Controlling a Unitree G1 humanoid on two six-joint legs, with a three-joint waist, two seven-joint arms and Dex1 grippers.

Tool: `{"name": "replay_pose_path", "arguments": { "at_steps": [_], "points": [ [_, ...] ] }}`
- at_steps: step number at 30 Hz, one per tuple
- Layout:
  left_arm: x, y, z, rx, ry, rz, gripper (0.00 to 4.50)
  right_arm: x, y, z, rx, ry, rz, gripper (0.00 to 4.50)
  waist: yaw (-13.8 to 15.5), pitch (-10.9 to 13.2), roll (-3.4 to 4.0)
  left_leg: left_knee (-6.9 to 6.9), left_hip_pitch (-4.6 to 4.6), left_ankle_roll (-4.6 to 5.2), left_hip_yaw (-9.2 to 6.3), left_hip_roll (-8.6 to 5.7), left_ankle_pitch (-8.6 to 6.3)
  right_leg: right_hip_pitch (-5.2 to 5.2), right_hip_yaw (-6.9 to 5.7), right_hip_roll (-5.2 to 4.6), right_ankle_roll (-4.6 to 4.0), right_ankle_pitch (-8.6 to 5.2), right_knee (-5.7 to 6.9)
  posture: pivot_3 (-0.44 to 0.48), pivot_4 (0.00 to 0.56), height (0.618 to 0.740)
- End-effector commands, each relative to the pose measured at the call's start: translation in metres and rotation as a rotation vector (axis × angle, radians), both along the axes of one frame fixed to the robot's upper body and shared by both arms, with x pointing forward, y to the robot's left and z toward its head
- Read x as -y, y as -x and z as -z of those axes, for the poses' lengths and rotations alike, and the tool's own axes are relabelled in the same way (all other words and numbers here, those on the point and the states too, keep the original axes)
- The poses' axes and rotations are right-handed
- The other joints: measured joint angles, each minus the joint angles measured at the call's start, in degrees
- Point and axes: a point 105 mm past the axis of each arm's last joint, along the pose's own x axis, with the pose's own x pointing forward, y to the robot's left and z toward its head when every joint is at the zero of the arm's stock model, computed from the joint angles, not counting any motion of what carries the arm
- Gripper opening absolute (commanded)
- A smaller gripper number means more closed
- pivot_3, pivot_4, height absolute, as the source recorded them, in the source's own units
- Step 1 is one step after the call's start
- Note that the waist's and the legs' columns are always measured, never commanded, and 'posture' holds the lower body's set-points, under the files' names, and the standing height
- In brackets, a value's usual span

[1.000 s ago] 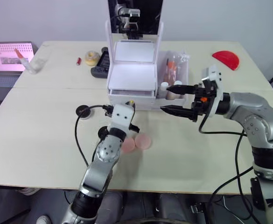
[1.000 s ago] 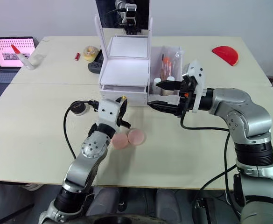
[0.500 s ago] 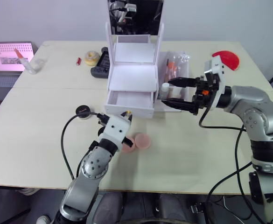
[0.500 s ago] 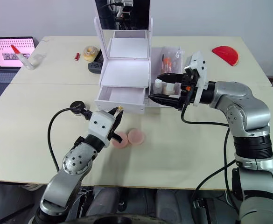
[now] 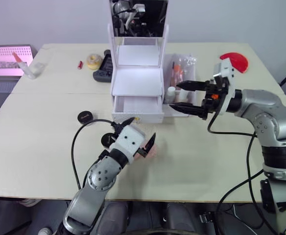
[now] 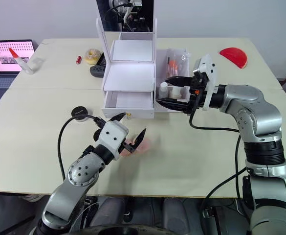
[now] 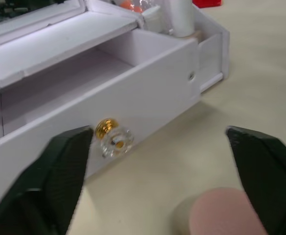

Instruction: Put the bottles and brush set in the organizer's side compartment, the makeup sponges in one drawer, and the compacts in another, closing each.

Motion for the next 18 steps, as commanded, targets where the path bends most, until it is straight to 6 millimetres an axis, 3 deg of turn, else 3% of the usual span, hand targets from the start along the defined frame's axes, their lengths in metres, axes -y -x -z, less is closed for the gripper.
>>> {"name": "replay_pose_path", "arguments": {
  "at_steps": [1,5,10,14,16,18],
  "points": [
    [-0.021,0.013,-0.017,0.025,0.005,-0.006,4.42,0.001,0.004,-0.013,0.051,-0.001,-0.01,4.5,-0.1,0.0,0.0,-0.01,0.0,0.0,0.0,0.01,0.0,-0.01,0.0,0.0,0.0,0.0,0.0,0.0,0.15,0.74],
    [-0.052,0.036,-0.023,-0.033,0.021,0.015,4.42,0.007,0.008,-0.009,0.03,0.01,0.005,4.5,-0.2,0.0,0.01,-0.03,-0.01,0.0,0.0,0.03,0.0,-0.04,0.0,0.0,-0.01,-0.01,0.0,0.0,0.15,0.74],
    [-0.107,0.072,-0.021,-0.2,0.114,0.075,4.42,0.02,0.016,-0.001,-0.001,0.02,0.053,4.5,-0.2,0.0,0.01,-0.03,0.0,0.0,0.01,0.07,0.0,-0.02,0.01,-0.11,-0.25,-0.13,-0.05,0.0,0.15,0.74],
    [-0.191,0.083,-0.018,-0.334,0.141,-0.057,4.42,0.042,0.027,0.011,-0.025,0.053,0.123,4.5,0.3,0.0,0.05,-0.03,0.0,0.0,0.01,0.08,0.0,-0.01,-0.08,-0.05,-0.34,-0.19,-0.06,0.0,0.15,0.74],
    [-0.221,0.088,-0.017,-0.372,0.133,-0.101,4.42,0.057,0.03,0.014,-0.036,0.057,0.169,4.5,0.3,0.0,0.05,0.03,0.02,0.0,0.0,0.08,0.0,0.06,-0.17,-0.02,-0.43,-0.24,-0.08,0.0,0.15,0.74],
    [-0.263,0.087,-0.021,-0.372,0.098,-0.167,4.42,0.089,0.035,0.017,-0.051,0.067,0.261,4.5,0.2,0.0,0.03,0.06,0.02,0.01,0.05,0.06,-0.01,0.13,-0.17,-0.04,-0.42,-0.25,-0.11,0.0,0.15,0.74]
  ]
}}
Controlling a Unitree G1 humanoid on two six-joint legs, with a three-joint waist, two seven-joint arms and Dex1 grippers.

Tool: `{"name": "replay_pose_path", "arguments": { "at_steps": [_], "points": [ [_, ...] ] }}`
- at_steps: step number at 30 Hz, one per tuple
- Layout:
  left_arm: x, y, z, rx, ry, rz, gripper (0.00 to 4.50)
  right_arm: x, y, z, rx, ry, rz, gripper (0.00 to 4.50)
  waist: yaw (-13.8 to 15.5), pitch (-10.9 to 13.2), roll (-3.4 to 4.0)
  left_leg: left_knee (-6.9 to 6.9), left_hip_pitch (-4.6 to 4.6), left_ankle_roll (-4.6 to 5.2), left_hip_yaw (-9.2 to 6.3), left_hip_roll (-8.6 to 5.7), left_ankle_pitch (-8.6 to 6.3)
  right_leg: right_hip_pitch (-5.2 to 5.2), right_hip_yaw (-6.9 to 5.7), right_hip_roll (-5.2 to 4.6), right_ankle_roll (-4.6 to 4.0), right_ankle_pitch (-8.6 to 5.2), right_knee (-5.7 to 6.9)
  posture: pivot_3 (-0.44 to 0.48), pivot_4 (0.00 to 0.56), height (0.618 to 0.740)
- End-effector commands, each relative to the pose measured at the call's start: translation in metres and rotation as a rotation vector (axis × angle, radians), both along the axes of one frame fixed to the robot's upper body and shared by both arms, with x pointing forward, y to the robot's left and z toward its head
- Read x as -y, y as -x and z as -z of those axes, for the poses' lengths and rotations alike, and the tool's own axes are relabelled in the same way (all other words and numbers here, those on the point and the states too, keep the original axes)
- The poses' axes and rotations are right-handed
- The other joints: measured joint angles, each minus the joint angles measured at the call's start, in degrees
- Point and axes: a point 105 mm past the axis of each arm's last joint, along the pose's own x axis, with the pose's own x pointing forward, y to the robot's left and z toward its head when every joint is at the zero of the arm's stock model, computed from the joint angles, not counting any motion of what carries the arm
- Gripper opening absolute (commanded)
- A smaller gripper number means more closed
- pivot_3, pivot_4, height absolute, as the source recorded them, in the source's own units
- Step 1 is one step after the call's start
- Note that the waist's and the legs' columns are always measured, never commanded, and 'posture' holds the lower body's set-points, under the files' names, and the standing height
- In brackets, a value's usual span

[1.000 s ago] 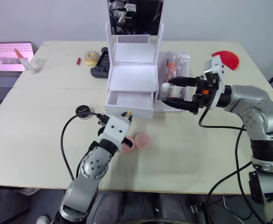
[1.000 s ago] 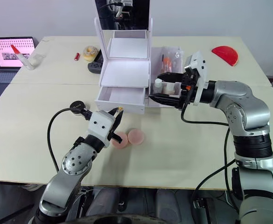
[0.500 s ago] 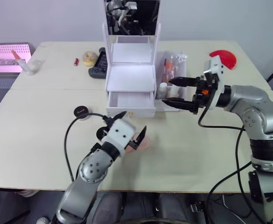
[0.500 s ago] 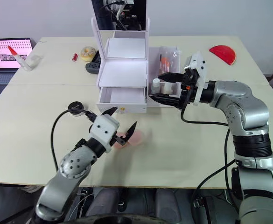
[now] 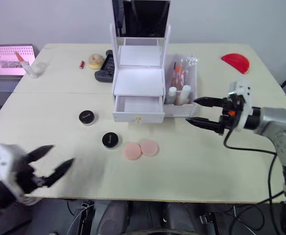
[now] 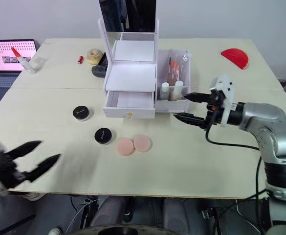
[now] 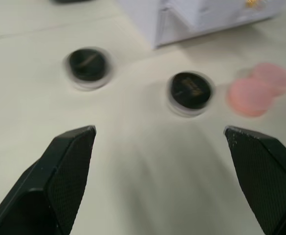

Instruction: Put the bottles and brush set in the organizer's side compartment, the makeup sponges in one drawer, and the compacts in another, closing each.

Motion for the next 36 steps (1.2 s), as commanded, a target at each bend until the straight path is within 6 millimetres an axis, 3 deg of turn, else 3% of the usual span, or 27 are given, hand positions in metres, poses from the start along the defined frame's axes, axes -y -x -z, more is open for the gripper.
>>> {"name": "replay_pose_path", "arguments": {
  "at_steps": [1,7,11,15,21,27,30,34,36],
  "points": [
    [-0.048,0.002,-0.014,0.03,-0.039,-0.063,4.42,0.038,0.009,-0.015,0.062,0.014,0.099,4.5,0.0,0.0,0.0,0.01,0.01,0.02,0.02,0.0,-0.01,0.0,0.0,0.0,0.0,0.0,-0.04,0.0,0.15,0.74],
    [-0.075,-0.015,-0.021,0.041,-0.041,-0.072,4.42,0.103,0.026,0.009,0.02,0.059,0.314,4.5,-0.5,-0.1,-0.09,-0.05,0.09,0.05,0.08,0.04,-0.02,0.05,0.1,-0.03,0.01,0.0,-0.04,0.0,0.15,0.74],
    [-0.078,-0.026,-0.026,0.054,-0.051,-0.043,4.42,0.132,0.037,0.014,0.025,0.071,0.409,4.5,-1.5,-0.1,-0.04,-0.22,0.16,0.04,0.11,0.08,-0.02,0.01,0.18,-0.05,0.01,0.0,-0.01,0.0,0.15,0.74],
    [-0.075,-0.033,-0.027,0.056,-0.056,-0.014,4.42,0.14,0.043,0.018,0.023,0.065,0.435,4.5,-2.4,-0.1,-0.03,-0.29,0.25,0.03,0.15,0.14,-0.02,0.02,0.26,-0.11,0.01,0.0,0.0,0.0,0.15,0.74],
    [-0.067,-0.041,-0.022,0.035,-0.059,0.037,4.42,0.117,0.043,0.019,0.024,0.044,0.387,4.5,-3.1,-0.1,0.0,-0.4,0.29,0.03,0.17,0.21,-0.03,-0.01,0.37,-0.09,0.03,0.02,0.01,0.0,0.15,0.74],
    [0.002,-0.062,-0.01,-0.002,-0.011,0.252,4.42,0.06,0.047,0.013,0.012,0.006,0.231,4.5,-2.4,-0.1,0.0,-0.34,0.27,0.02,0.16,0.21,-0.03,0.02,0.38,-0.15,0.03,0.02,0.01,0.0,0.15,0.74],
    [0.071,-0.072,0.004,0.002,0.016,0.436,4.42,0.02,0.062,0.015,-0.038,0.016,0.076,4.5,-1.5,-0.1,0.06,-0.32,0.25,0.02,0.17,0.18,-0.03,0.02,0.39,-0.19,0.05,0.03,0.0,0.0,0.15,0.74],
    [0.125,-0.079,0.015,0.014,0.005,0.588,4.42,-0.009,0.073,0.013,-0.064,0.026,-0.04,4.5,-1.4,-0.1,-0.01,-0.24,0.16,0.02,0.12,0.11,-0.03,-0.01,0.36,-0.18,0.24,0.14,0.01,0.0,0.15,0.74],
    [0.141,-0.083,0.019,0.017,-0.006,0.635,4.42,-0.017,0.076,0.012,-0.068,0.028,-0.07,4.5,-1.5,-0.1,-0.01,-0.23,0.19,0.02,0.12,0.09,-0.02,0.0,0.35,-0.16,0.23,0.14,0.04,0.0,0.15,0.74]
  ]
}}
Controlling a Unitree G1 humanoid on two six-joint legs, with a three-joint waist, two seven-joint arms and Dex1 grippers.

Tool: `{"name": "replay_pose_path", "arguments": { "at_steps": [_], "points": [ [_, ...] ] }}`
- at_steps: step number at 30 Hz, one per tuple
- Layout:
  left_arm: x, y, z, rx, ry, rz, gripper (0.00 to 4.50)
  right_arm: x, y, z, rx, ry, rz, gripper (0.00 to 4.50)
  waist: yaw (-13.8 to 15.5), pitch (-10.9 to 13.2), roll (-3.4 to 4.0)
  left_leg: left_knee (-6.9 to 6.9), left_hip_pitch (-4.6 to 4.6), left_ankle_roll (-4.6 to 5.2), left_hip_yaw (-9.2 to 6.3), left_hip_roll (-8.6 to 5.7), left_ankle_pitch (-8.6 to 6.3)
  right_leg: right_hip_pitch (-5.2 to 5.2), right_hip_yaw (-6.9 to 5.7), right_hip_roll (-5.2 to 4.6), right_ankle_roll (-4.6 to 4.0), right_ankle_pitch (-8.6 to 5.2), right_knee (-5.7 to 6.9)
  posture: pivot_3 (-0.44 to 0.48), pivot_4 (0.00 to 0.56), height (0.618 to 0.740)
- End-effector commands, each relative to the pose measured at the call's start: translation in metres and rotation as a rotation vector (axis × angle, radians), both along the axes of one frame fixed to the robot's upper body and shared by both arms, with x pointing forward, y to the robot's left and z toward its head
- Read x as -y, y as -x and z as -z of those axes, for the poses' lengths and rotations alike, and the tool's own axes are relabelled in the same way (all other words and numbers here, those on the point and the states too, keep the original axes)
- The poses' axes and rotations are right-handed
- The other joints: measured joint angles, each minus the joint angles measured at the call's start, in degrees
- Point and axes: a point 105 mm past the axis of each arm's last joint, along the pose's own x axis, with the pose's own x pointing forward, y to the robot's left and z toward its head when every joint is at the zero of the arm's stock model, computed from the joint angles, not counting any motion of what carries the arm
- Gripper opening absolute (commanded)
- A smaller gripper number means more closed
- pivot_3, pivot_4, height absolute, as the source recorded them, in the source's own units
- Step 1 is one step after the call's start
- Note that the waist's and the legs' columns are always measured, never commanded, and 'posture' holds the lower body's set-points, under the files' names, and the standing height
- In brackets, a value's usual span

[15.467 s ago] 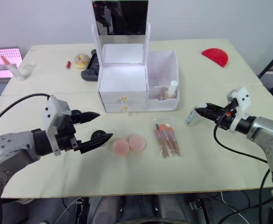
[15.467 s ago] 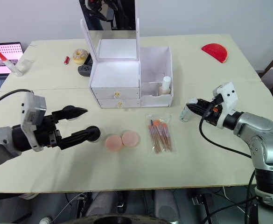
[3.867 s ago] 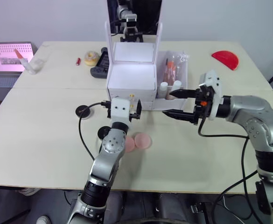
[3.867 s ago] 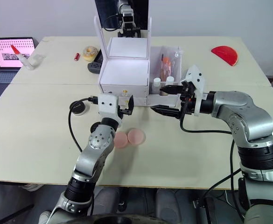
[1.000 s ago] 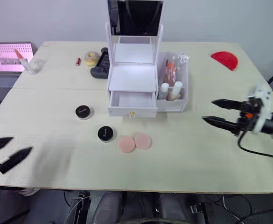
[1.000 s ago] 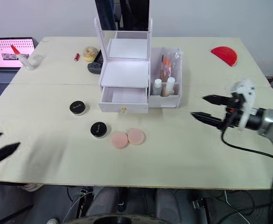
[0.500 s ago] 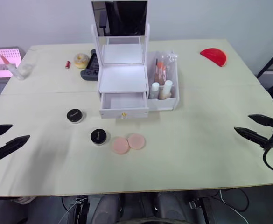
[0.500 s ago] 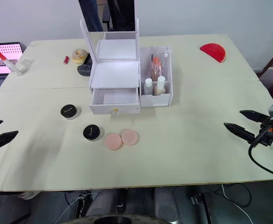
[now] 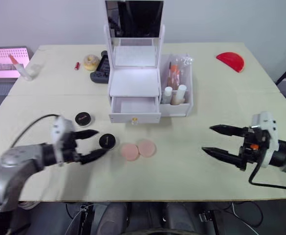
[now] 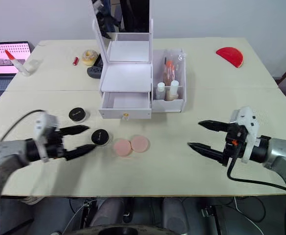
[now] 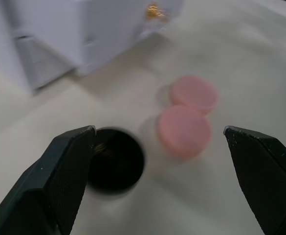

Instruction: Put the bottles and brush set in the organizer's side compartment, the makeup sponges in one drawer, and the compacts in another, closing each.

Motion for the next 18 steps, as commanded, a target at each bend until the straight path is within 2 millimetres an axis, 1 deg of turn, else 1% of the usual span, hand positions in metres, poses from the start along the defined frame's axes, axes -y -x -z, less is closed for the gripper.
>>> {"name": "replay_pose_path", "arguments": {
  "at_steps": [1,3,6,9,11,15,18],
  "points": [
    [0.023,-0.005,0.002,0.042,-0.034,0.068,4.42,-0.017,0.007,-0.009,0.021,0.002,-0.071,4.5,-0.1,0.0,-0.01,0.0,0.01,0.0,0.0,0.0,0.0,0.0,-0.01,0.05,-0.01,0.0,0.0,0.0,0.15,0.74],
    [0.042,-0.015,0.003,0.06,-0.033,0.103,4.42,-0.021,0.009,-0.011,0.029,0.005,-0.085,4.5,-0.1,0.0,0.0,-0.01,0.02,0.0,0.01,0.01,0.0,0.0,-0.01,0.15,0.0,0.0,0.0,0.0,0.15,0.74],
    [0.063,-0.019,0.005,0.059,-0.044,0.175,4.42,-0.023,0.011,-0.013,0.038,0.011,-0.093,4.5,0.0,0.0,-0.03,0.05,0.0,0.01,-0.01,-0.02,0.01,0.03,-0.11,0.21,0.02,0.01,0.01,0.0,0.15,0.74],
    [0.072,-0.026,0.01,0.062,-0.071,0.198,4.42,-0.025,0.011,-0.014,0.048,0.015,-0.094,4.5,-0.1,0.0,-0.04,0.07,-0.02,0.02,-0.02,-0.05,0.0,0.03,-0.12,0.2,0.05,0.02,0.01,0.0,0.15,0.74],
    [0.079,-0.025,0.012,0.055,-0.077,0.232,4.42,-0.029,0.012,-0.016,0.06,0.009,-0.099,4.5,-0.2,0.0,-0.04,0.07,-0.01,0.03,-0.03,-0.04,0.01,0.03,-0.13,0.22,0.05,0.02,0.04,0.0,0.15,0.74],
    [0.091,-0.023,0.019,0.064,-0.117,0.265,4.42,-0.038,0.007,-0.026,0.118,-0.034,-0.095,4.5,-0.2,0.0,-0.04,0.07,0.01,0.03,-0.04,-0.03,0.01,0.02,-0.13,0.23,0.06,0.02,0.06,0.0,0.15,0.74],
    [0.095,-0.023,0.025,0.07,-0.149,0.279,4.42,-0.044,0.003,-0.035,0.156,-0.059,-0.093,4.5,-0.1,0.0,-0.05,0.09,0.0,0.03,-0.05,-0.04,0.01,0.03,-0.14,0.23,0.06,0.02,0.06,0.0,0.15,0.74]
  ]
}}
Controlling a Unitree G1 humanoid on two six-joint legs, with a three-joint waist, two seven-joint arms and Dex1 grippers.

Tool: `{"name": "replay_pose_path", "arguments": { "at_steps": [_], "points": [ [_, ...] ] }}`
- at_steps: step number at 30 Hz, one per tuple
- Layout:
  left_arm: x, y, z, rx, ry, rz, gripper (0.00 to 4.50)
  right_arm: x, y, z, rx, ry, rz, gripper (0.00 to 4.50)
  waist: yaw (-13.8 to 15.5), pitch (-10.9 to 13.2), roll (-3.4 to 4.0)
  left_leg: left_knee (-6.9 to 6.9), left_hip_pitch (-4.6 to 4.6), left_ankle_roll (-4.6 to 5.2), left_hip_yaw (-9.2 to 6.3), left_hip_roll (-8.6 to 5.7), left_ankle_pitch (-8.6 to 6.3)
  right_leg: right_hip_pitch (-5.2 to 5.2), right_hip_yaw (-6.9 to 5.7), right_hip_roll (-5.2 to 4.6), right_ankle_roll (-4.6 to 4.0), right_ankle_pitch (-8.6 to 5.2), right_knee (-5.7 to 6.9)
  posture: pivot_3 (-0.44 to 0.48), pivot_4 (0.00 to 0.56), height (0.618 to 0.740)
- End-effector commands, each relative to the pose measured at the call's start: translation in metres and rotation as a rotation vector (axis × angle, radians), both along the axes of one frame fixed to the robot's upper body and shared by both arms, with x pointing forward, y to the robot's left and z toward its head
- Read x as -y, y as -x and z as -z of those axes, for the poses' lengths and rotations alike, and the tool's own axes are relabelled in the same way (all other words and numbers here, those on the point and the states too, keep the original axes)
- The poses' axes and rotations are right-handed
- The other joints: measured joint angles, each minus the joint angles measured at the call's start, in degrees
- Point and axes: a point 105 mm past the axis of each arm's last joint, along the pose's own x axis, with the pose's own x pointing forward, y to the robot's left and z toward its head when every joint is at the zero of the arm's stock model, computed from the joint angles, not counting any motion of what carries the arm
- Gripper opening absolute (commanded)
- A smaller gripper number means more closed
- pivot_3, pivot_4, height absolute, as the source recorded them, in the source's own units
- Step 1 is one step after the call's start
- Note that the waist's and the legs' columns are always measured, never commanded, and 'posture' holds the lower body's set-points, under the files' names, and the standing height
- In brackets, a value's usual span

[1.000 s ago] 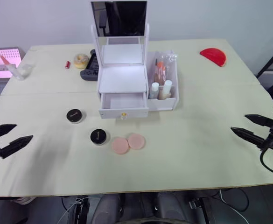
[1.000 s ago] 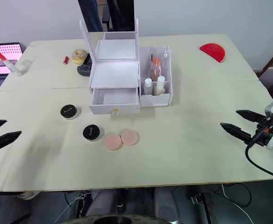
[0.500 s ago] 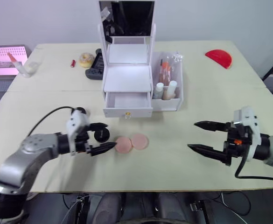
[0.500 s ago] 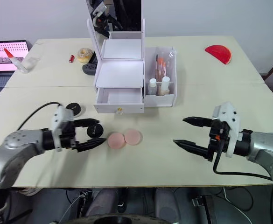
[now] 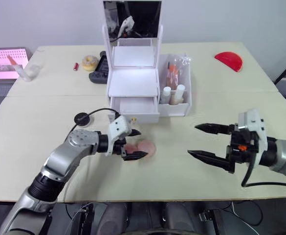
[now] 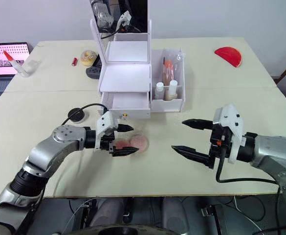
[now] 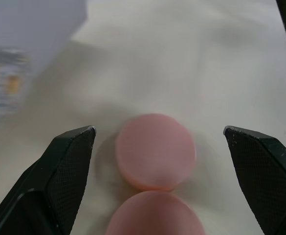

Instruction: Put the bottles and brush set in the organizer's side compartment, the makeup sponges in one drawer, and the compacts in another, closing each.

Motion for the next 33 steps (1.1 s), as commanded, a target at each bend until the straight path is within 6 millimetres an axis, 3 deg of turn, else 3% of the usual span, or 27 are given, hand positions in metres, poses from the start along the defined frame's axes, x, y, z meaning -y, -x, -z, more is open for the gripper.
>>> {"name": "replay_pose_path", "arguments": {
  "at_steps": [1,8,18,21,23,33],
  "points": [
    [0.005,-0.002,-0.002,0.054,-0.028,0.026,4.42,-0.009,0.0,-0.015,0.065,-0.032,-0.018,4.5,0.0,0.0,0.0,0.0,0.0,0.0,-0.01,0.0,0.0,0.0,0.0,0.0,0.0,0.0,0.0,0.0,0.15,0.74],
    [0.011,-0.009,0.006,0.091,-0.07,0.017,4.42,-0.012,-0.007,-0.023,0.097,-0.032,-0.011,4.5,0.0,0.0,0.0,0.04,-0.01,0.0,-0.04,-0.02,0.0,0.02,-0.04,-0.01,0.0,0.0,0.0,0.0,0.15,0.74],
    [0.01,-0.001,0.018,0.053,-0.094,0.025,4.42,-0.017,-0.022,-0.039,0.146,-0.06,-0.02,4.5,0.0,0.0,0.0,0.04,-0.01,0.0,-0.05,-0.01,0.0,0.02,-0.04,-0.01,0.01,0.01,0.01,0.0,0.15,0.74],
    [0.01,0.0,0.019,0.053,-0.096,0.028,3.59,-0.018,-0.024,-0.04,0.15,-0.06,-0.019,4.5,0.0,0.0,0.0,0.04,-0.01,0.0,-0.05,-0.01,0.0,0.02,-0.04,-0.01,0.01,0.01,0.01,0.0,0.15,0.74],
    [0.01,0.001,0.018,0.052,-0.092,0.028,2.66,-0.018,-0.024,-0.04,0.152,-0.059,-0.02,4.5,0.0,0.0,0.0,0.03,0.0,0.0,-0.05,-0.01,0.0,0.02,-0.04,-0.01,0.01,0.01,0.01,0.0,0.15,0.74],
    [0.004,0.006,0.002,0.052,-0.04,0.02,2.6,-0.018,-0.029,-0.041,0.153,-0.061,-0.026,4.5,0.0,0.0,0.01,0.03,0.0,0.01,-0.05,-0.01,0.0,0.01,-0.04,-0.01,0.01,0.01,0.02,0.0,0.15,0.74]
  ]
}}
